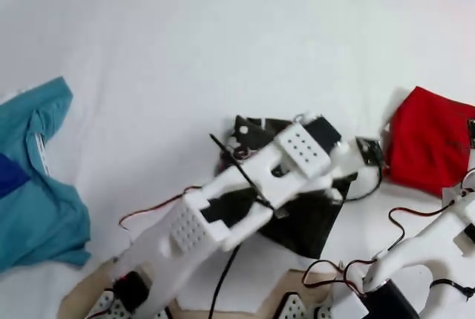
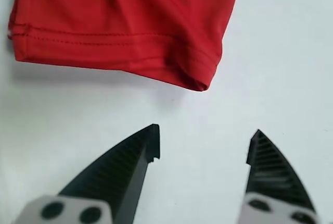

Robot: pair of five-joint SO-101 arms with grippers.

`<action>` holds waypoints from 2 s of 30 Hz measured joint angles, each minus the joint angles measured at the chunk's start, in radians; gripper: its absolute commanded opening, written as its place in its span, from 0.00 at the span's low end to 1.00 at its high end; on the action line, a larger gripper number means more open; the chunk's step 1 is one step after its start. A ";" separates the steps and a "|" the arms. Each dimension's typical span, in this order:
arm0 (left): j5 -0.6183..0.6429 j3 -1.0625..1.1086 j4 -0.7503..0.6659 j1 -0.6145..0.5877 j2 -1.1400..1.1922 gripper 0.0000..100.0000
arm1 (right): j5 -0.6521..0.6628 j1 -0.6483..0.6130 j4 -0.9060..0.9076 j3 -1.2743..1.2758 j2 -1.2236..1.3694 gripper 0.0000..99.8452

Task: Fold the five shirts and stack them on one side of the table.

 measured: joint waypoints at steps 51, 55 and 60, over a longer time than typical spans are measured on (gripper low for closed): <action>0.124 0.209 -0.106 0.229 -0.143 0.04 | 0.000 -0.002 0.000 0.000 0.000 0.28; 0.126 0.196 -0.104 0.181 -0.143 0.04 | 0.000 -0.002 0.000 0.000 0.000 0.28; 0.126 0.071 -0.083 -0.032 -0.143 0.04 | 0.000 -0.002 0.000 0.000 0.000 0.28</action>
